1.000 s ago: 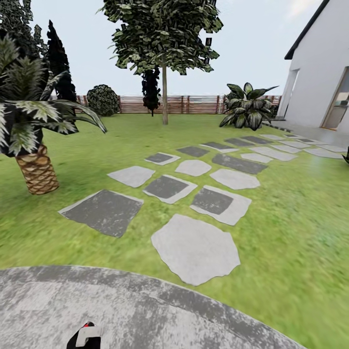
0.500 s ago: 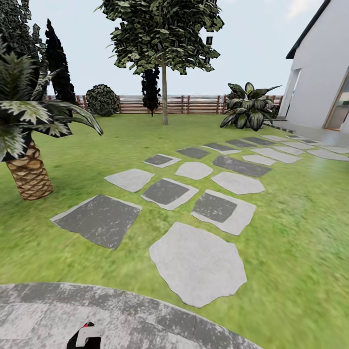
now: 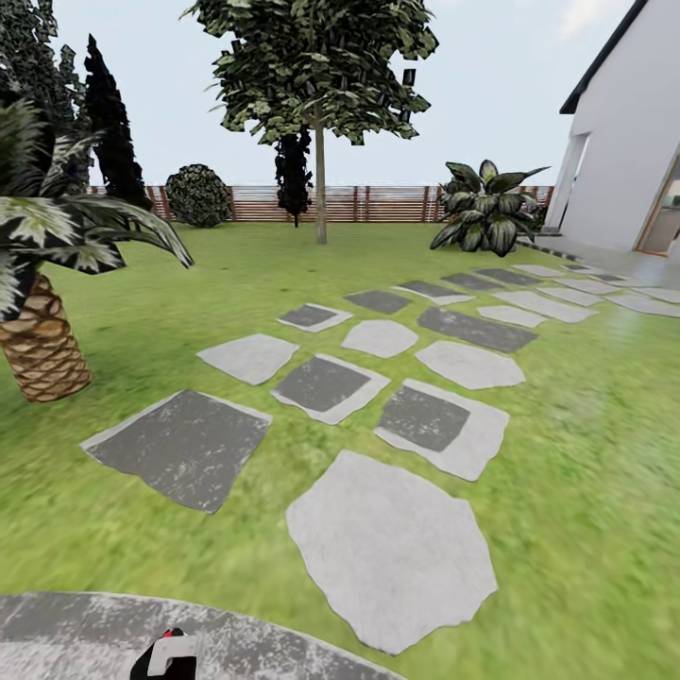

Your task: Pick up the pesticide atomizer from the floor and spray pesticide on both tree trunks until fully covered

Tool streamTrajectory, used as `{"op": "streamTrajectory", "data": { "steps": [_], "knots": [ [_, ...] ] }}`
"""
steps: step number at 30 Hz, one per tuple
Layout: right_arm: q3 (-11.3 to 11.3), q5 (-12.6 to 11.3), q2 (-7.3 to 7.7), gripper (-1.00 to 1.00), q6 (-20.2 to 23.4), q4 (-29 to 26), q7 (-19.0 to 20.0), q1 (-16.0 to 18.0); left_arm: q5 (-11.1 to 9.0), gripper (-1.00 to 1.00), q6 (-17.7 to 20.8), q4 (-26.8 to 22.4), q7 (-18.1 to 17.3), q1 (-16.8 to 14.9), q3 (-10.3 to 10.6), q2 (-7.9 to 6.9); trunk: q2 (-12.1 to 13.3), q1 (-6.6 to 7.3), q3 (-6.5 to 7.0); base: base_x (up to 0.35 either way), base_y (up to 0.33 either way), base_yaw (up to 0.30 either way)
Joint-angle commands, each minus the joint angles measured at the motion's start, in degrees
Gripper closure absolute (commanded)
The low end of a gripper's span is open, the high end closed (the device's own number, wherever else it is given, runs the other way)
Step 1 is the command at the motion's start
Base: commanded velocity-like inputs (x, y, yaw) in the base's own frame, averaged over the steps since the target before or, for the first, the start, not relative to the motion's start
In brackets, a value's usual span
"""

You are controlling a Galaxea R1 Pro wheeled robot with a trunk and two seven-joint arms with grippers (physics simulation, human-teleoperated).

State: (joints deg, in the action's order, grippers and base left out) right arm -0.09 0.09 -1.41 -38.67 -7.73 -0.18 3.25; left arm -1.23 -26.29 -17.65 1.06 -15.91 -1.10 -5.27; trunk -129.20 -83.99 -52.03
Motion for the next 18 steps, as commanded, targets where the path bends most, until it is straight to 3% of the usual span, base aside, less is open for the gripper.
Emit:
{"op": "streamTrajectory", "data": {
  "steps": [1,18],
  "knots": [
    [0.00,0.00,0.00,-1.00,0.00,0.00,0.00,0.00,0.00,1.00,0.00,-0.01,0.00,0.00,-0.02,0.00,0.00,0.00,0.00,0.340,0.000,0.000],
    [0.00,0.00,0.00,-1.00,0.00,0.00,0.00,0.00,0.00,1.00,-0.07,-0.01,0.00,0.00,0.01,0.00,0.00,0.00,0.00,0.340,0.000,0.000]
  ]
}}
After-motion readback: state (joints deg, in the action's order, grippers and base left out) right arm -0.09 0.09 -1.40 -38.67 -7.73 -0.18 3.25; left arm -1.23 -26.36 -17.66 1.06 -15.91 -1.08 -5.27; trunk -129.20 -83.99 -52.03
